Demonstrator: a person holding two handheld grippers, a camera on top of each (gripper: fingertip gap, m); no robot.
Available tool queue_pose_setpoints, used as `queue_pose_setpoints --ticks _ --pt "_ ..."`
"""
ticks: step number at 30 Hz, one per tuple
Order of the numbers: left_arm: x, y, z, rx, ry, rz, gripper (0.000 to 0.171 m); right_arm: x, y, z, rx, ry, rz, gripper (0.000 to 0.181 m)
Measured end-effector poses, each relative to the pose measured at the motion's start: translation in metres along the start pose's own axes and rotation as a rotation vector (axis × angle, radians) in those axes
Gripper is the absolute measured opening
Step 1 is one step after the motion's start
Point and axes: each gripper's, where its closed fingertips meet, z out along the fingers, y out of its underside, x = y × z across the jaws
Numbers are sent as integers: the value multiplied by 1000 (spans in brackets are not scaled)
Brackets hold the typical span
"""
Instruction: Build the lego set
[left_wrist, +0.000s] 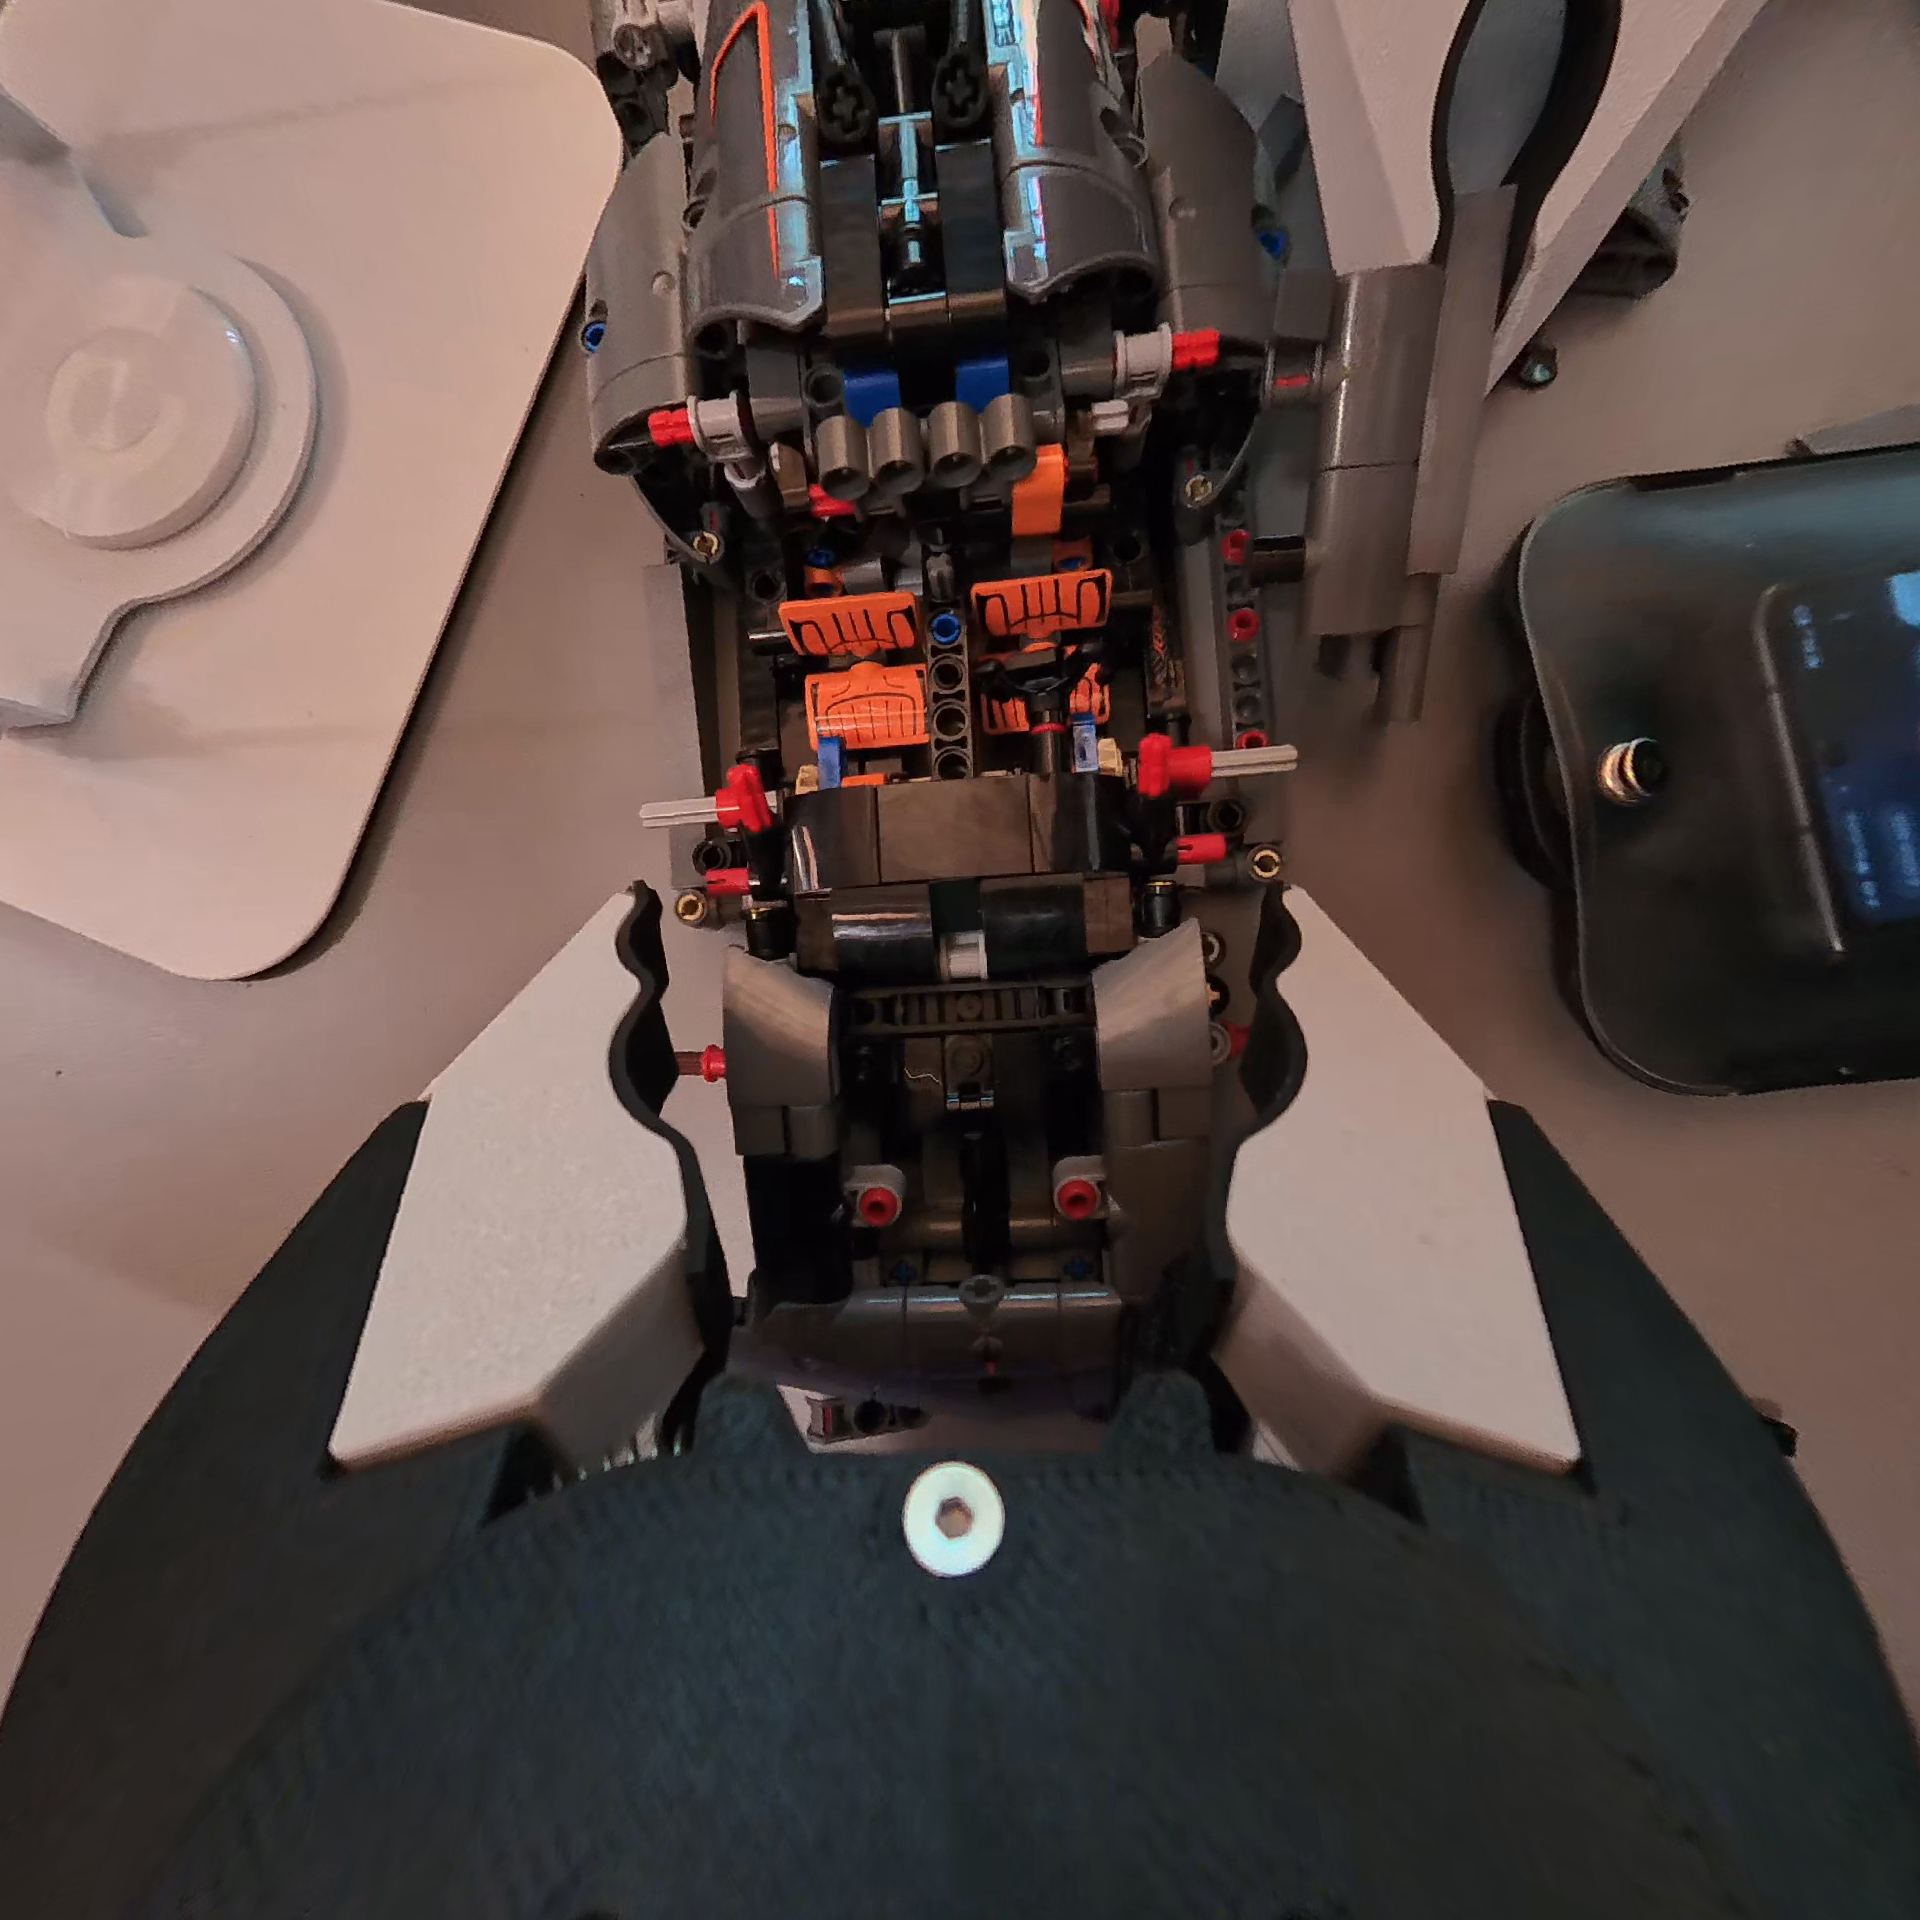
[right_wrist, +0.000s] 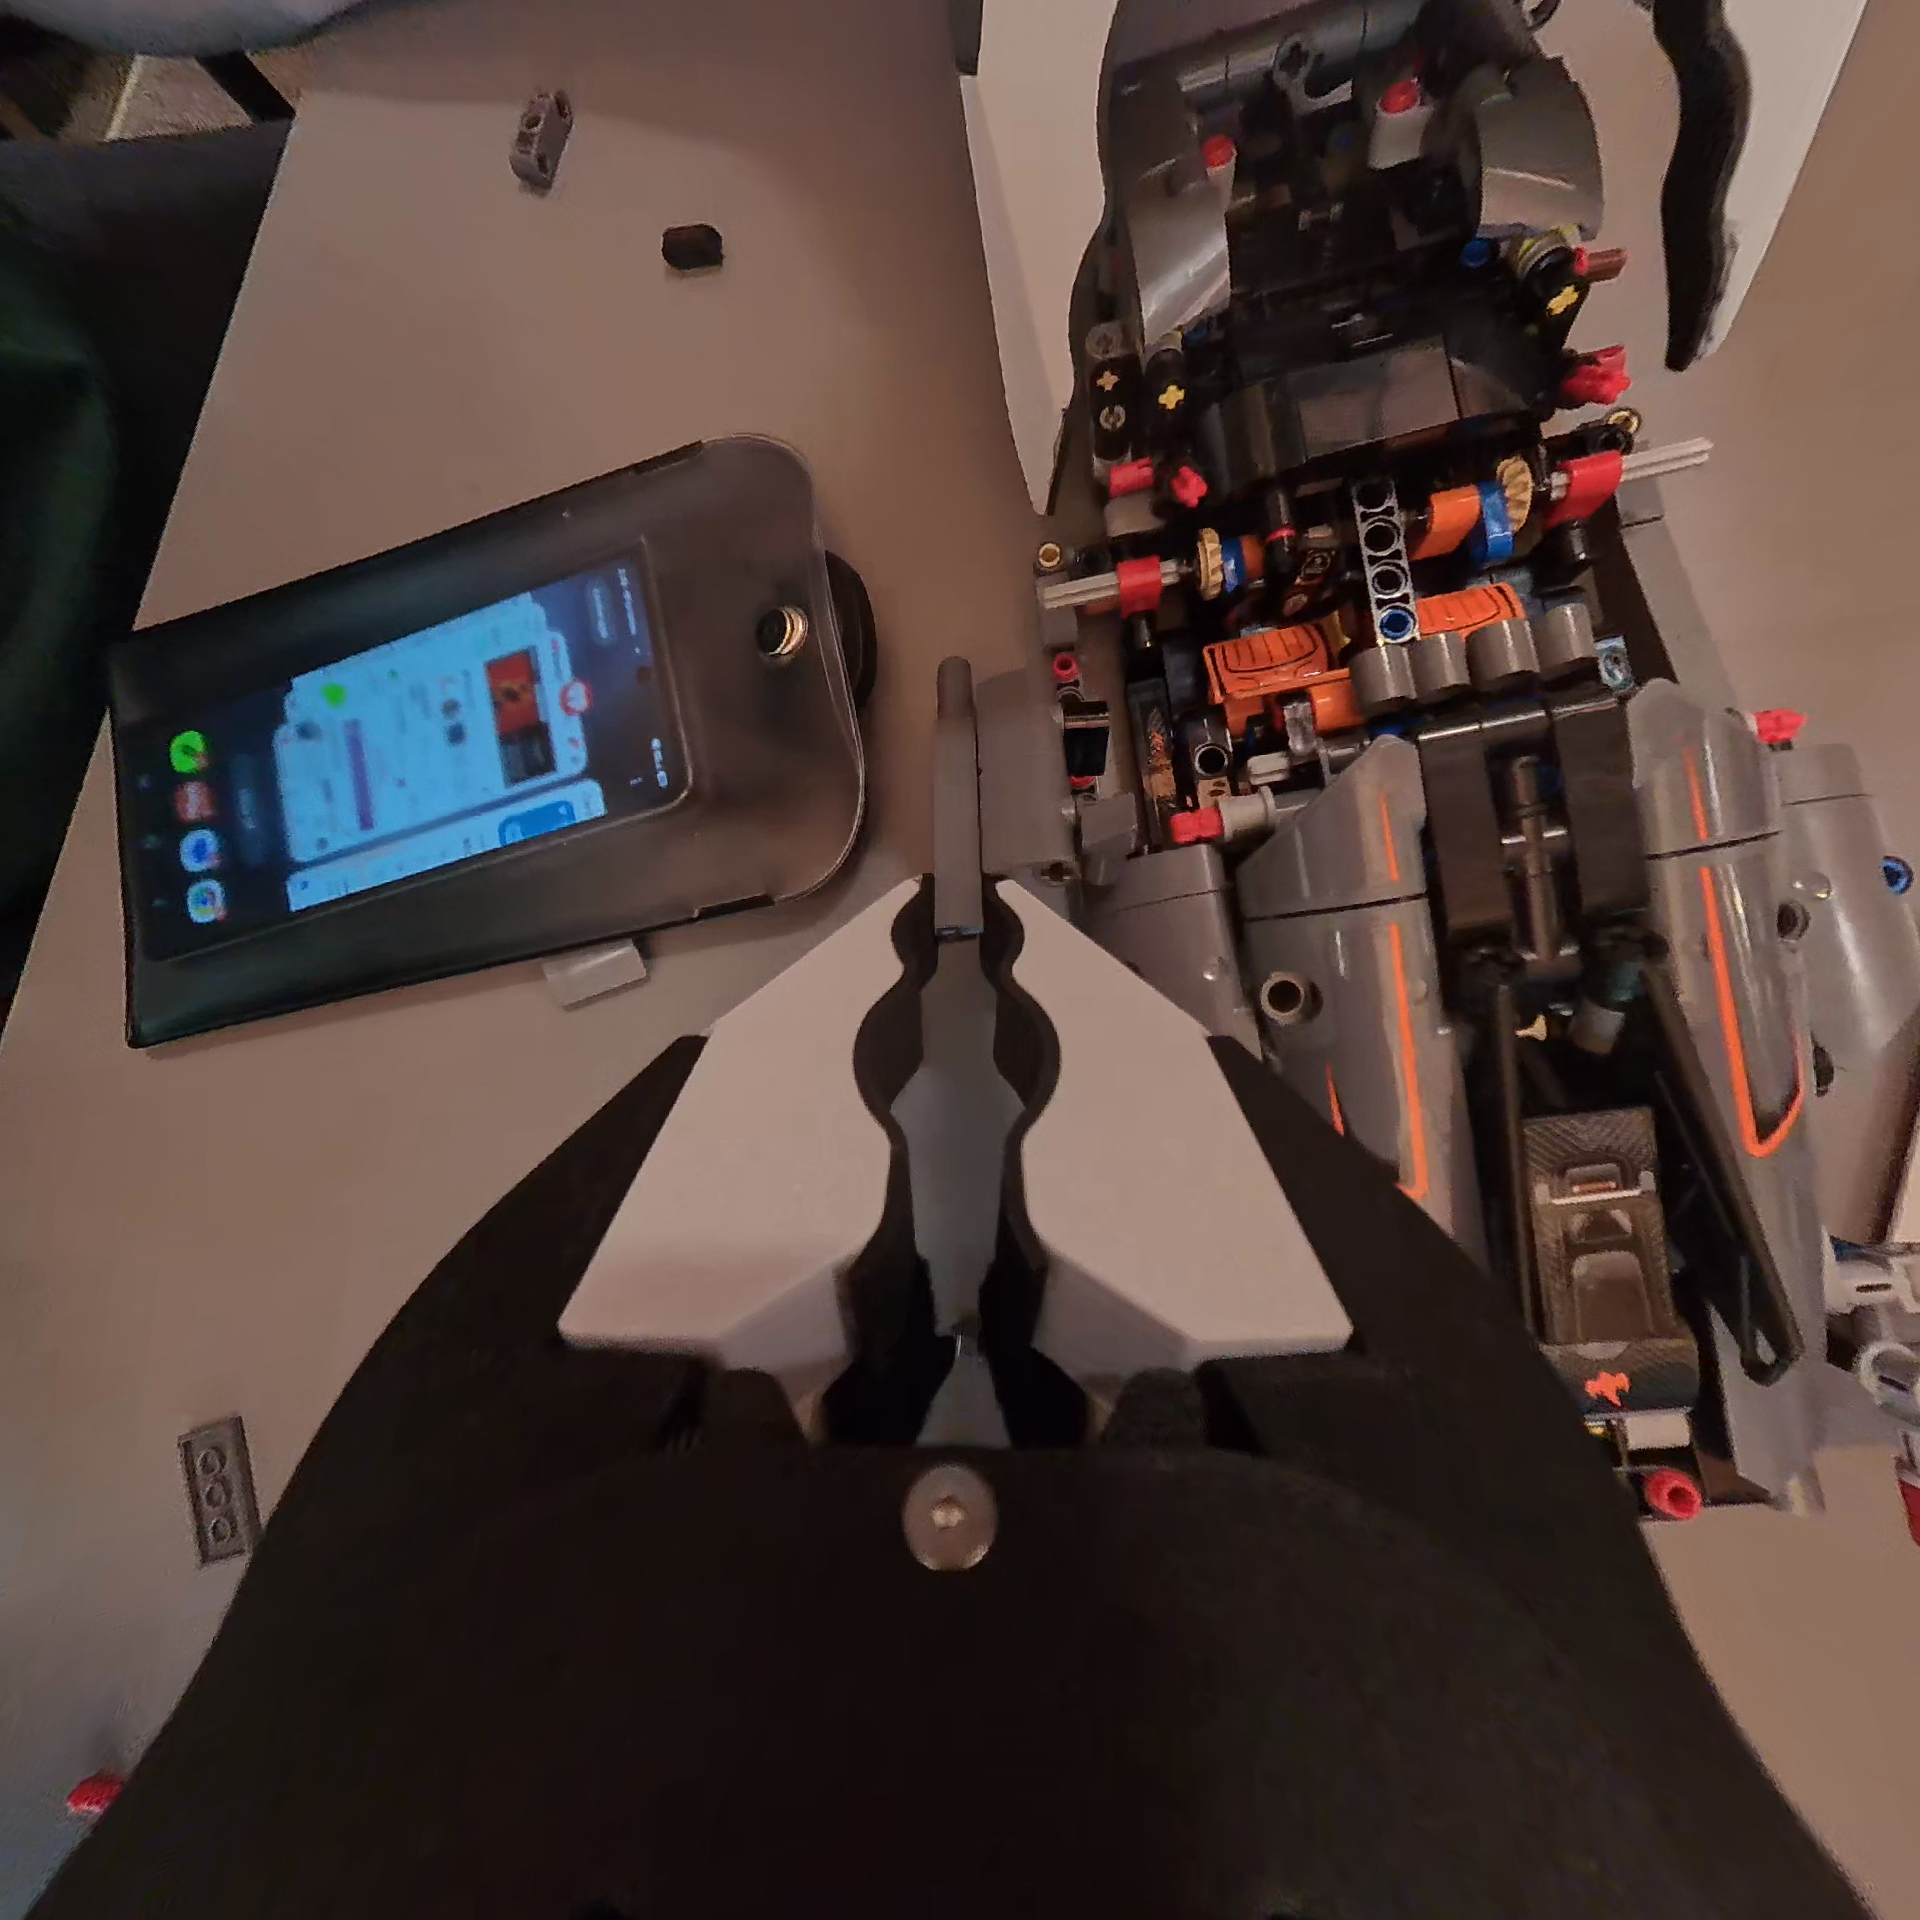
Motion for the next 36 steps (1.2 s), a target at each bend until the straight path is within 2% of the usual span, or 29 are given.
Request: queue_pose_setpoints --ticks 6,20,36 --pt "0 -6 3 10 -12 3 113 0 2 -3 -12 -4 -2 5" --pt "0 -4 8 12 12 -23 102 -5 6 1 -20 -13 -10 5" --pt "-4 -5 10 28 6 -53 101 -7 11 5 -30 -17 -13 5"
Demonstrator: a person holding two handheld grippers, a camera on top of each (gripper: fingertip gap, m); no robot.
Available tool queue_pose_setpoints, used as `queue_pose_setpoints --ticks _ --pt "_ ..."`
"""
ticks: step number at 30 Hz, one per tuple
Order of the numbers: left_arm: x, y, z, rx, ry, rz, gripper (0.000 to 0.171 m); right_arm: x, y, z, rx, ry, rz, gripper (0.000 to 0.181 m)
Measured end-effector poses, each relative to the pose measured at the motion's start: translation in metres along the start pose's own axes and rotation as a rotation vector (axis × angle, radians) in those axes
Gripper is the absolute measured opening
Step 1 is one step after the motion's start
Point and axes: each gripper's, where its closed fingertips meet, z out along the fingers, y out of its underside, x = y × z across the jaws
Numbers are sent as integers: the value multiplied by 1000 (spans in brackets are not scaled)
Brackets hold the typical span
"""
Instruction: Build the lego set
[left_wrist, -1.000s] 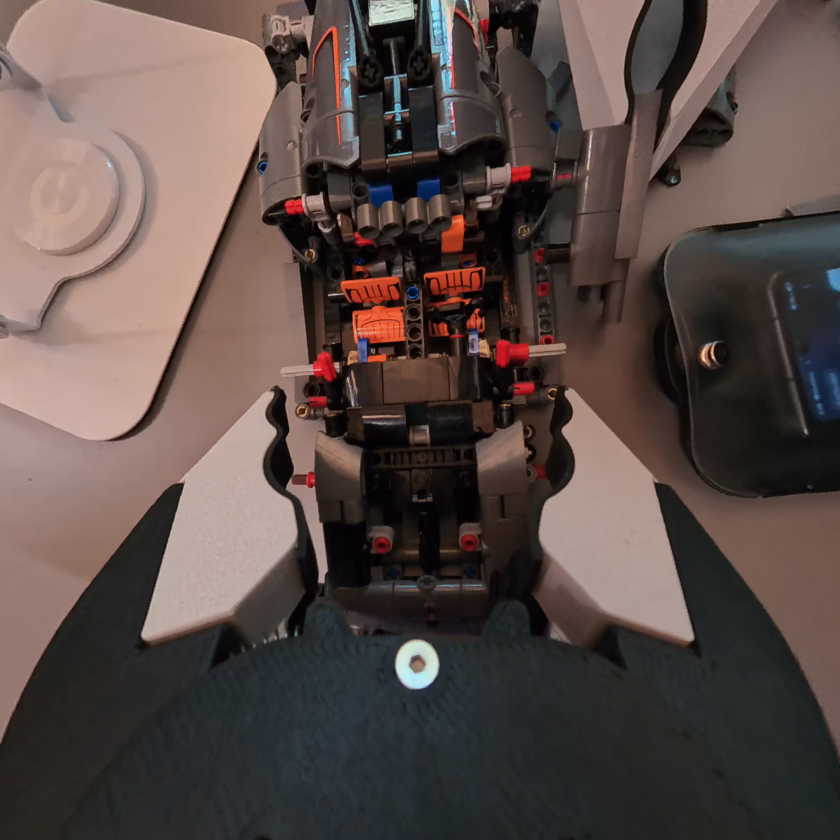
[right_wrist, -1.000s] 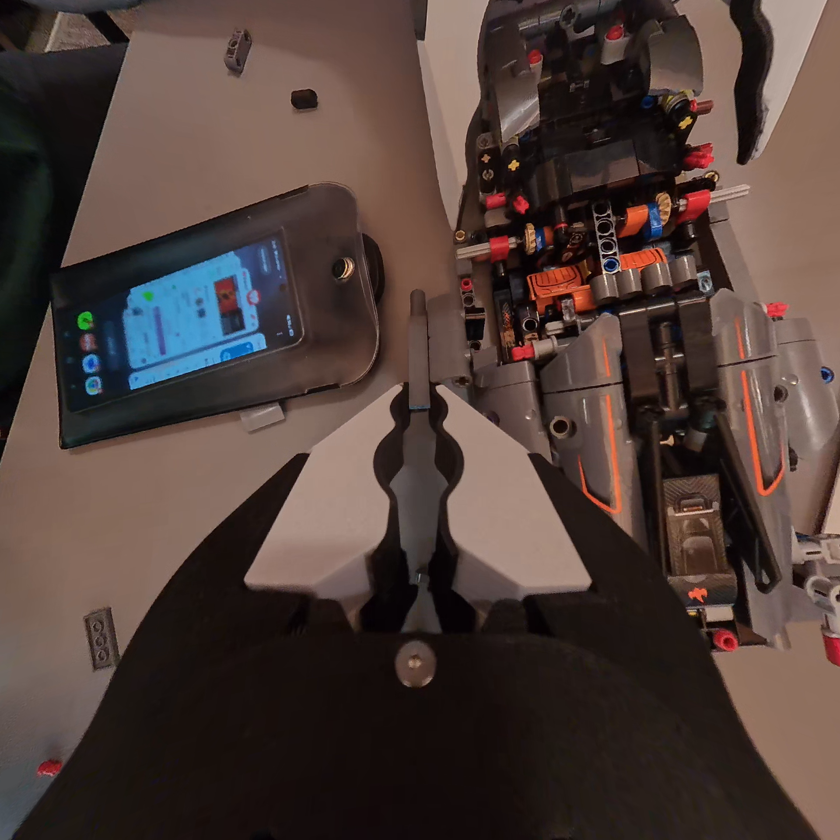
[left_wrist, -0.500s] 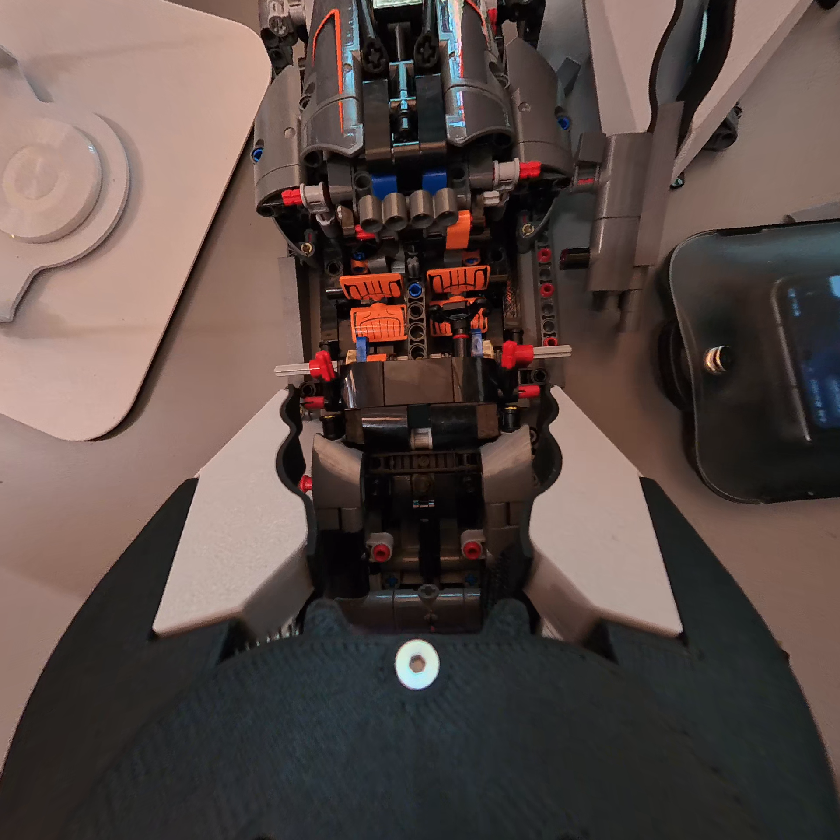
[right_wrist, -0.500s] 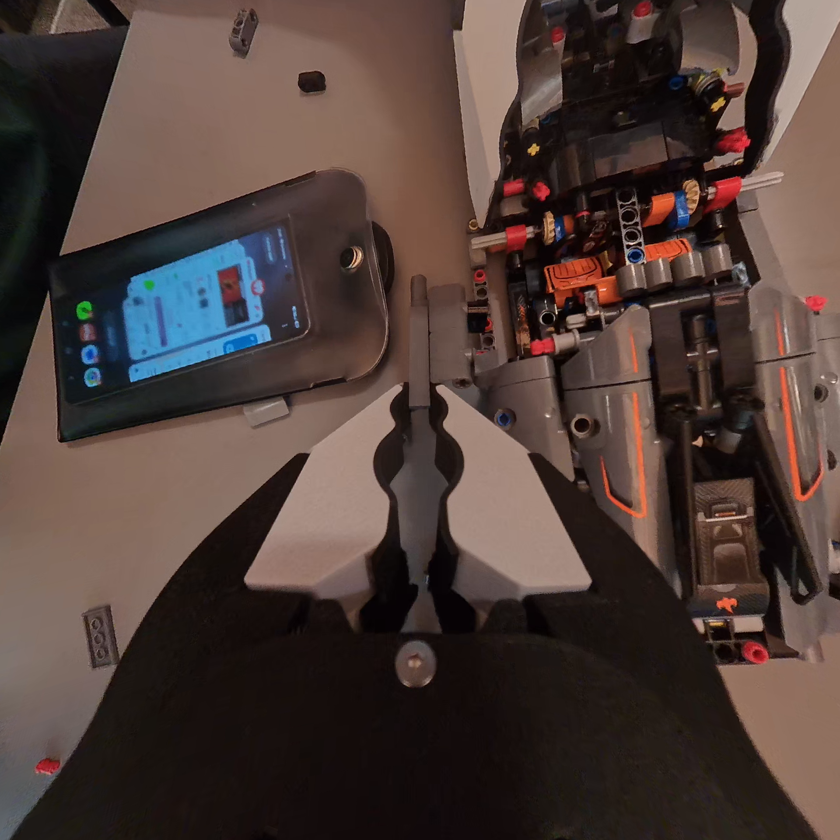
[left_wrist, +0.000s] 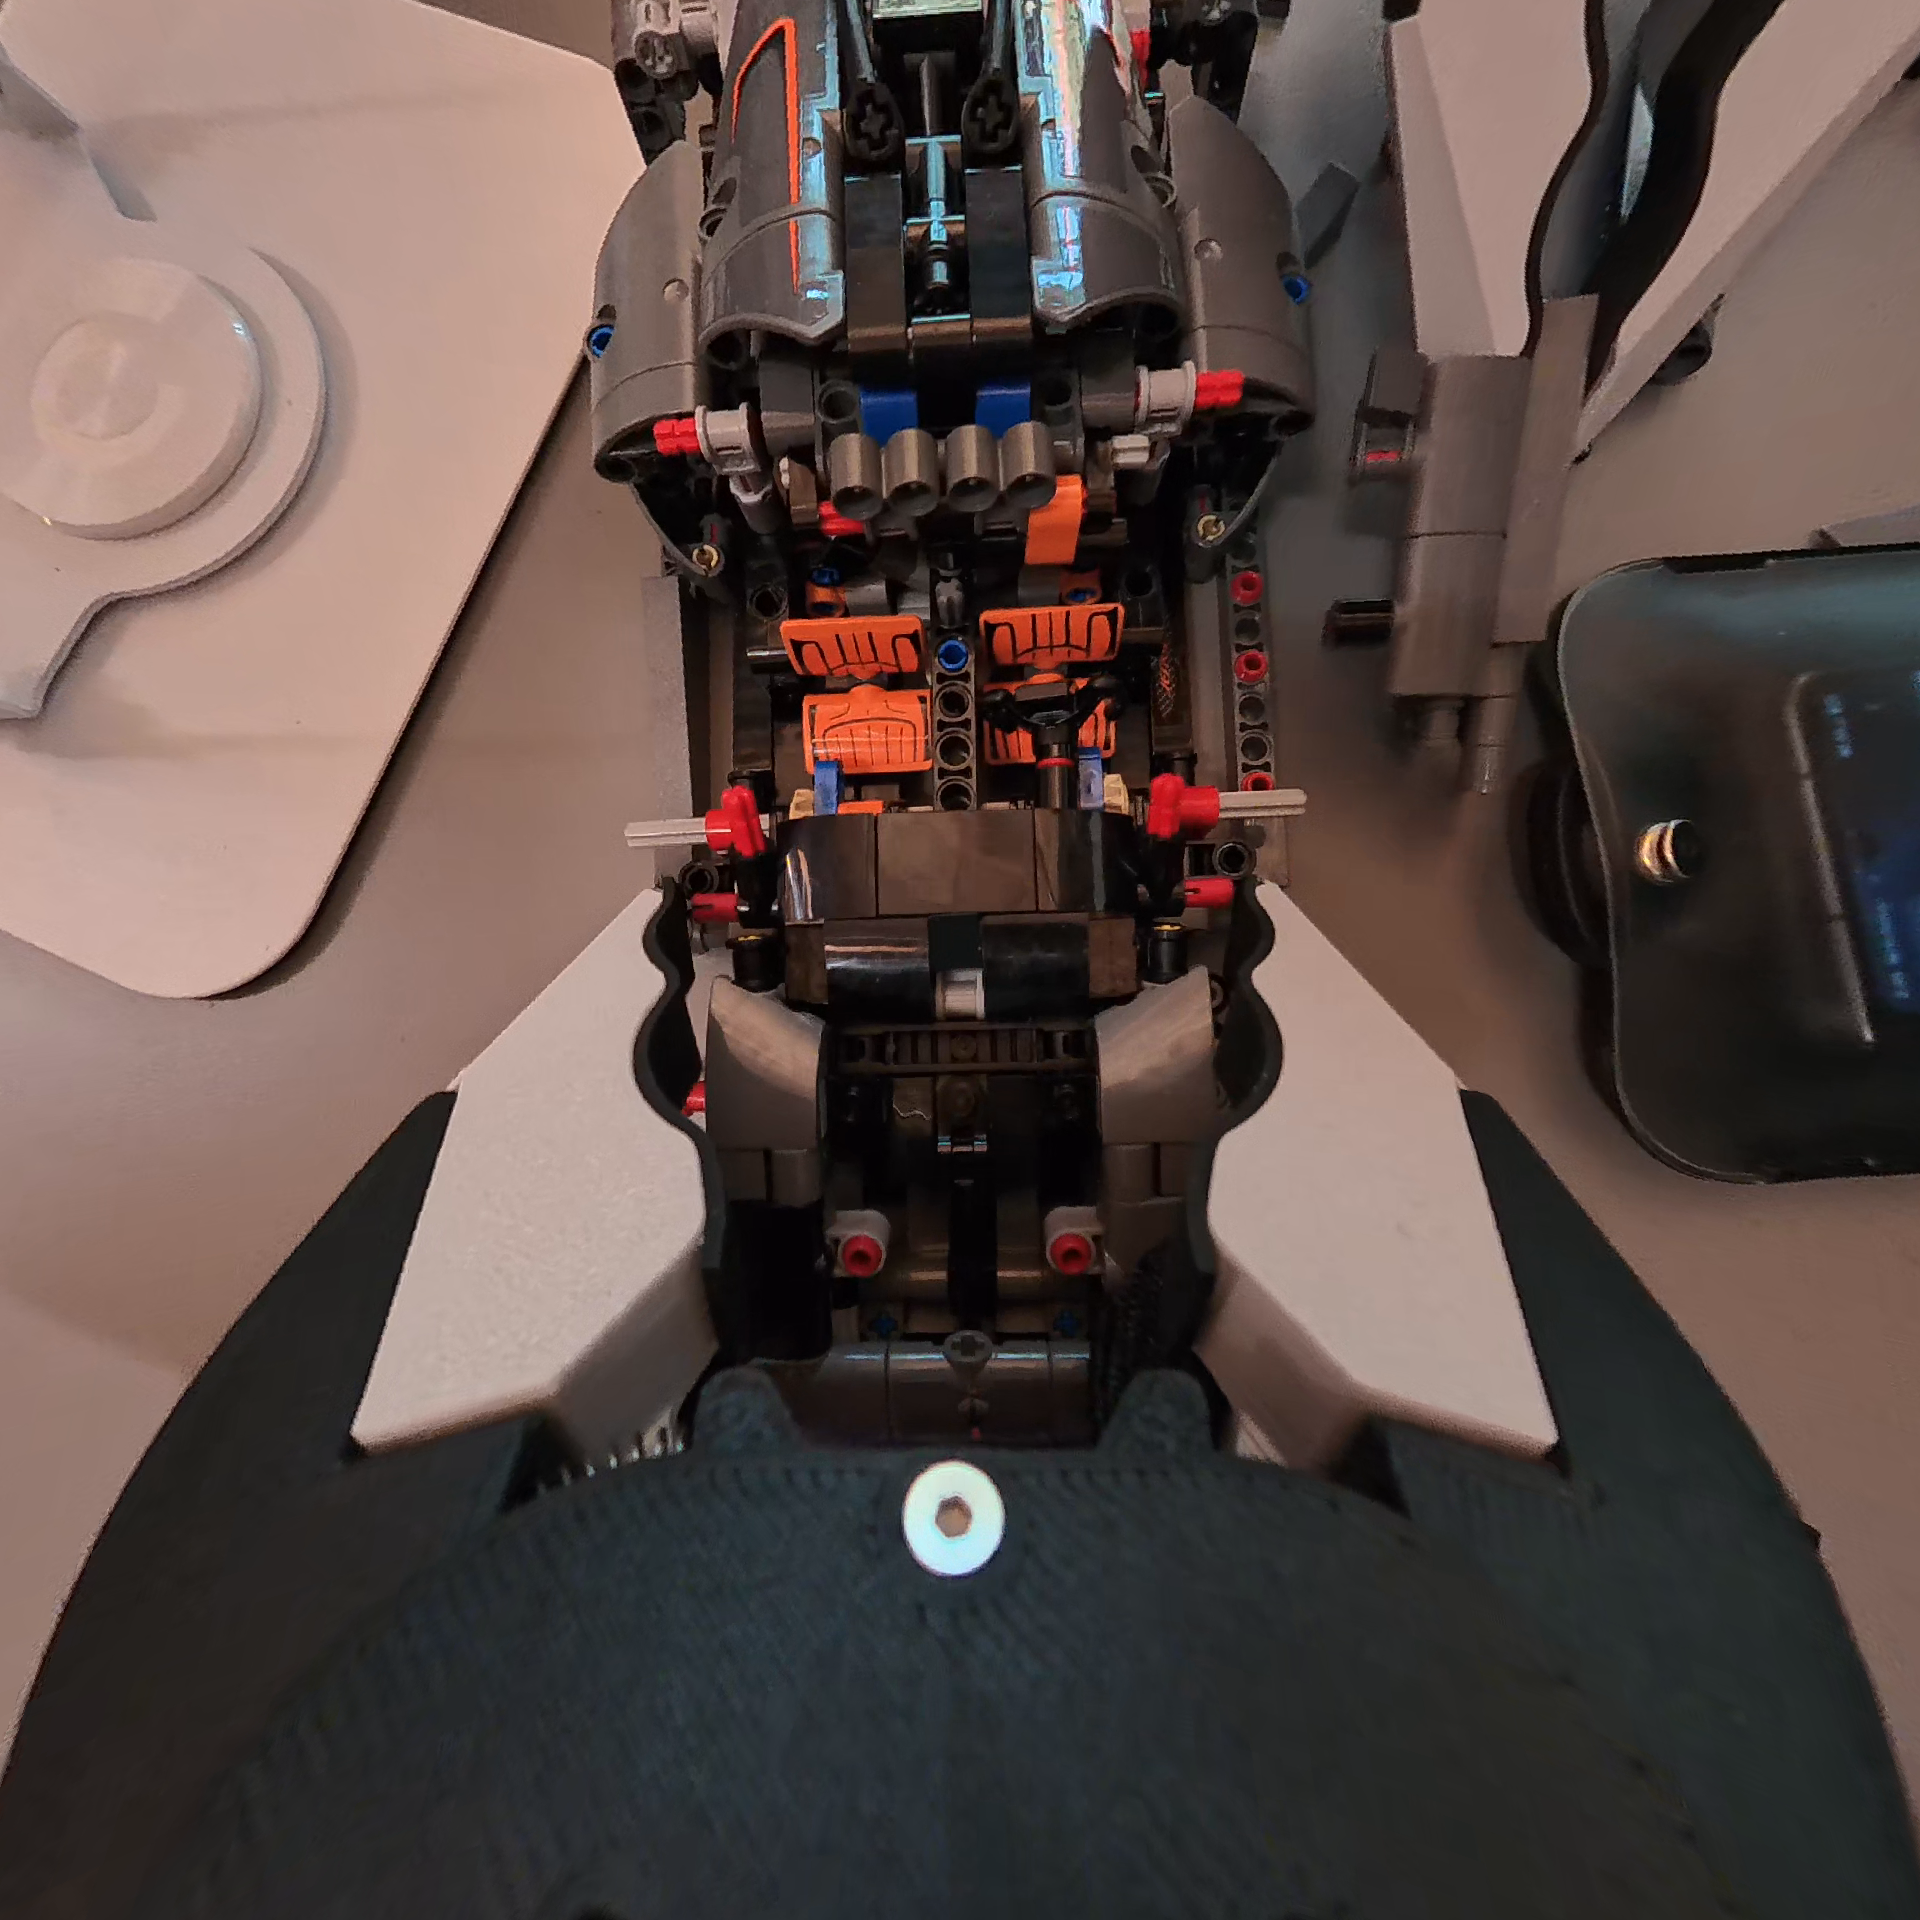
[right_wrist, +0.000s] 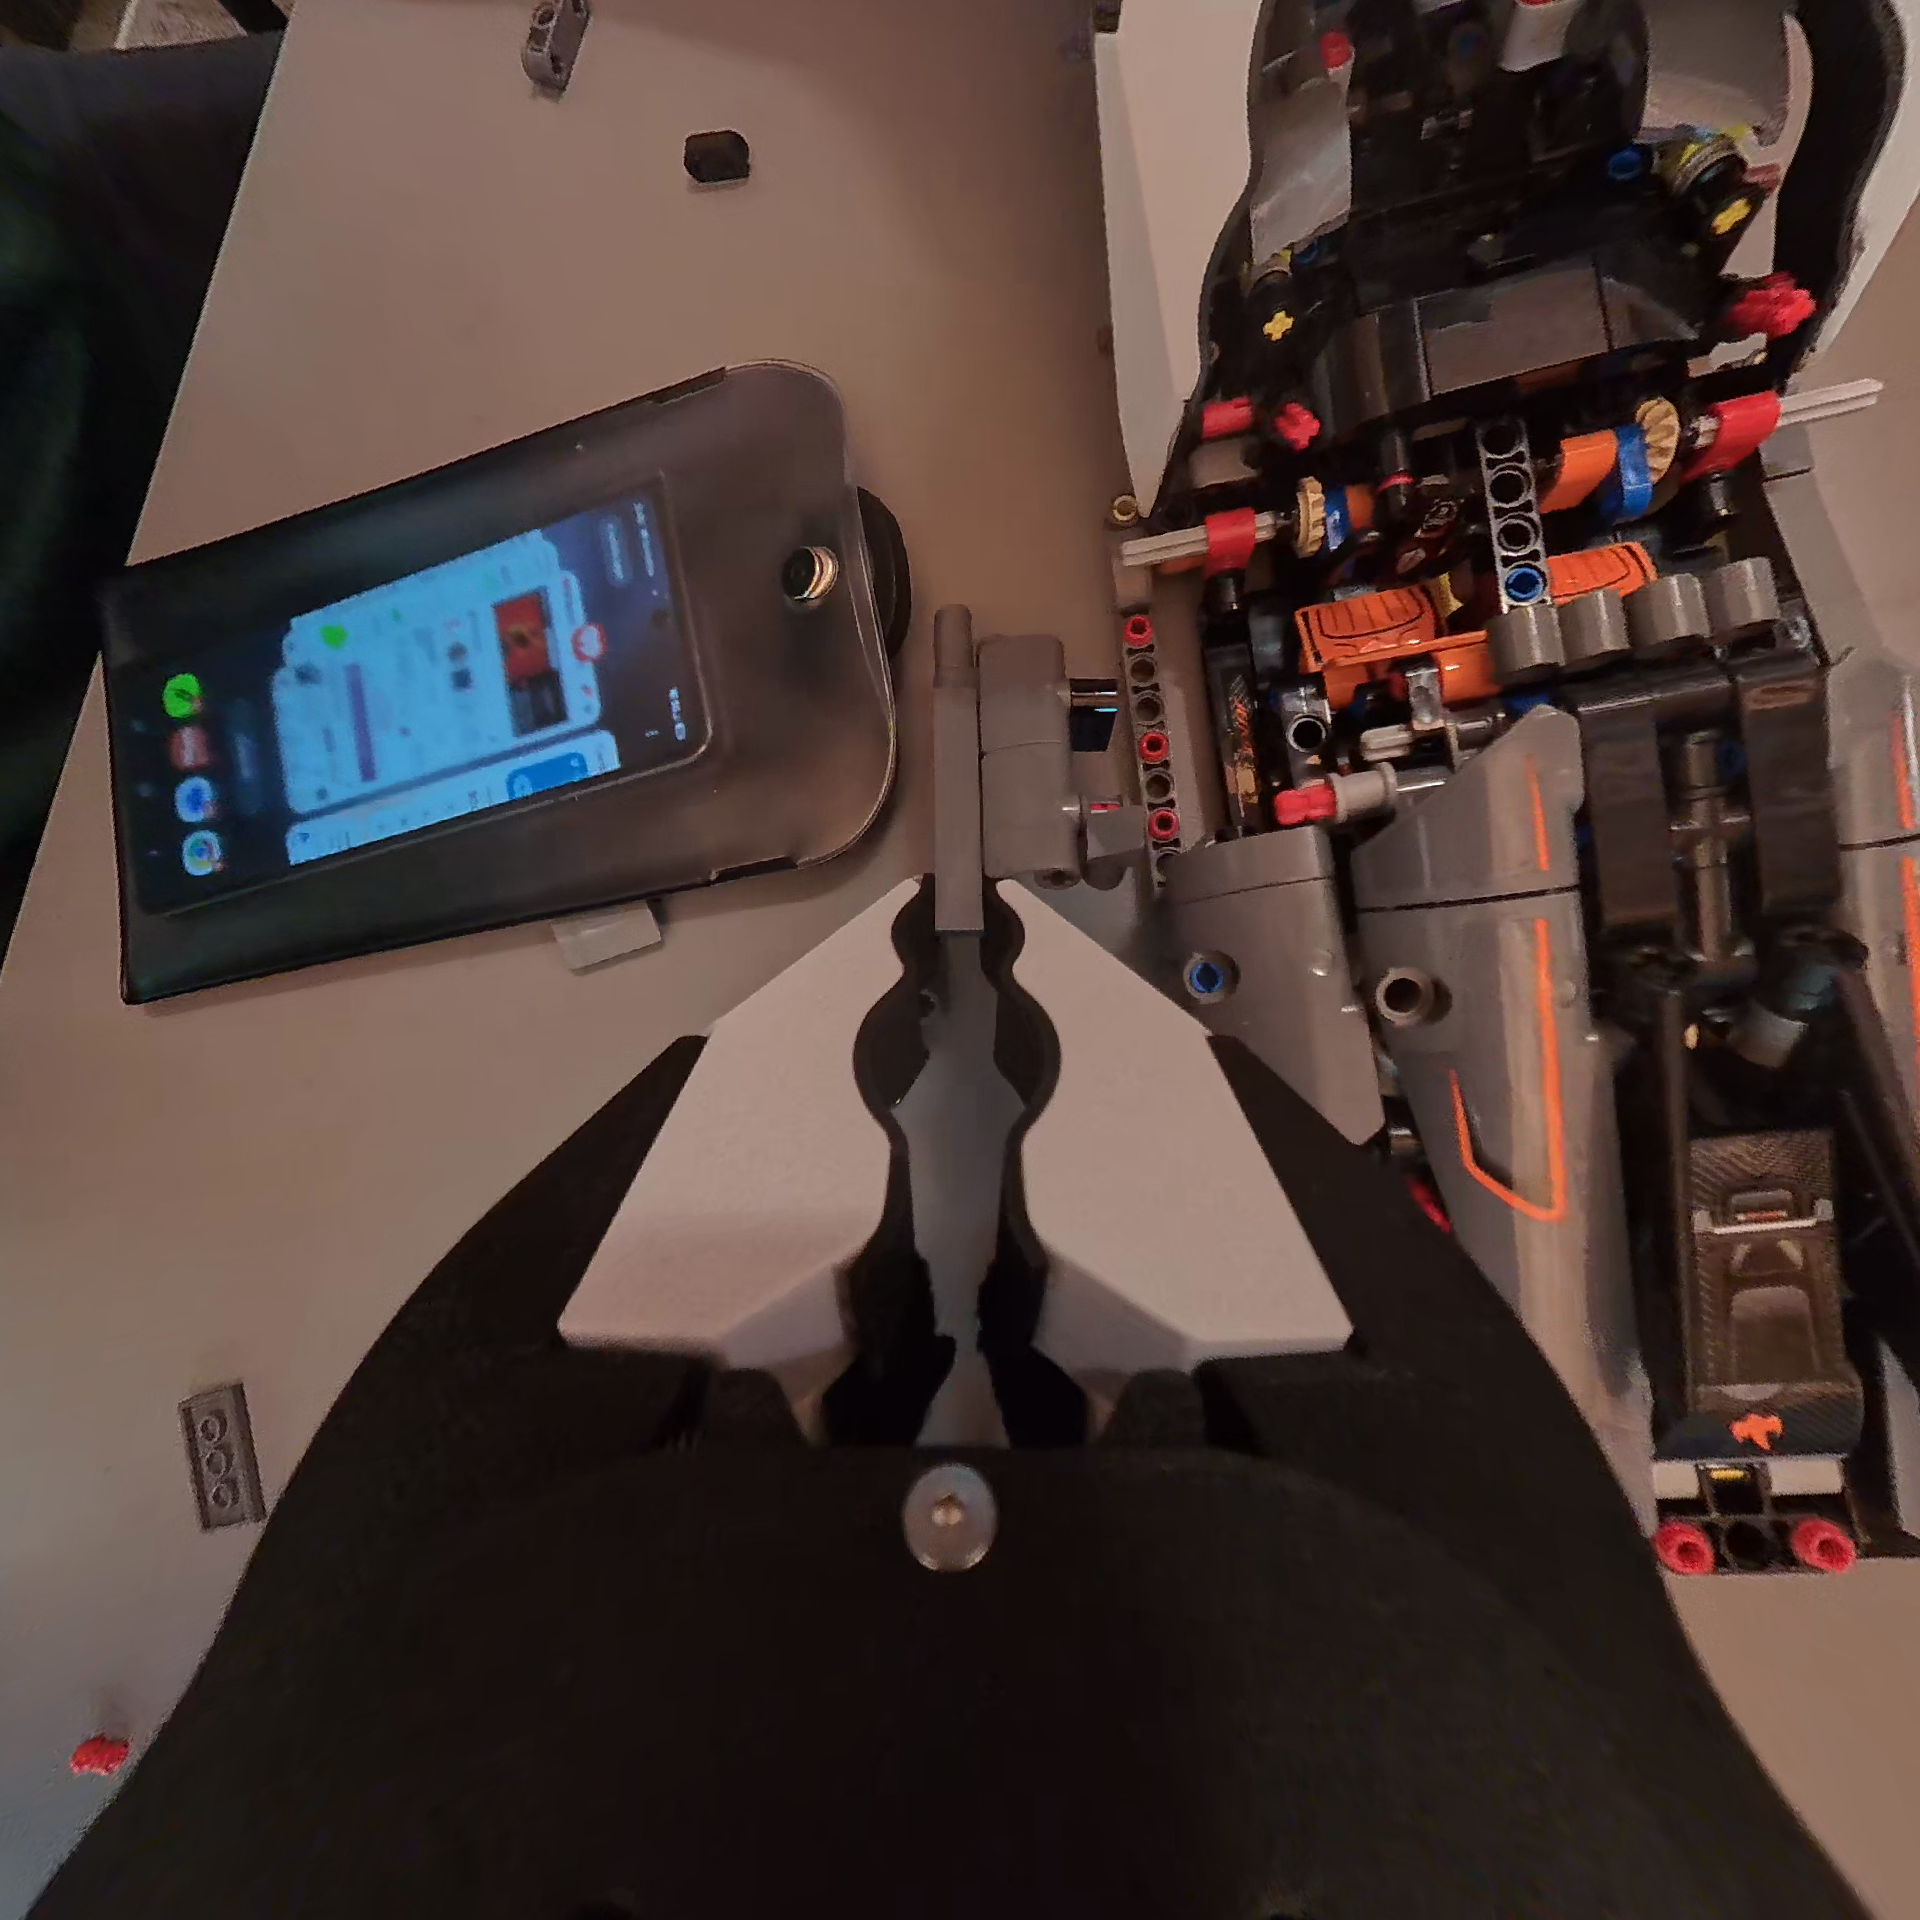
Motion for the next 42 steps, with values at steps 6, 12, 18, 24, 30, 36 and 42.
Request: queue_pose_setpoints --ticks 6,12,18,24,30,36,42 --pt "-2 0 0 5 -2 -17 99 0 0 0 0 -1 1 5" --pt "-4 0 1 9 -5 -21 99 -1 1 1 0 -5 0 5" --pt "-4 0 1 7 -6 -22 99 -2 1 2 -4 -8 -1 5" --pt "-4 0 1 6 -7 -24 99 -2 2 2 -7 -10 -2 5" --pt "-5 0 1 5 -9 -26 99 -2 2 3 -11 -10 -2 5" --pt "-5 0 1 15 -7 -21 99 -1 3 3 -15 -11 -2 5" --pt "-4 3 -2 16 1 -11 100 -2 4 5 -26 -15 -3 5"
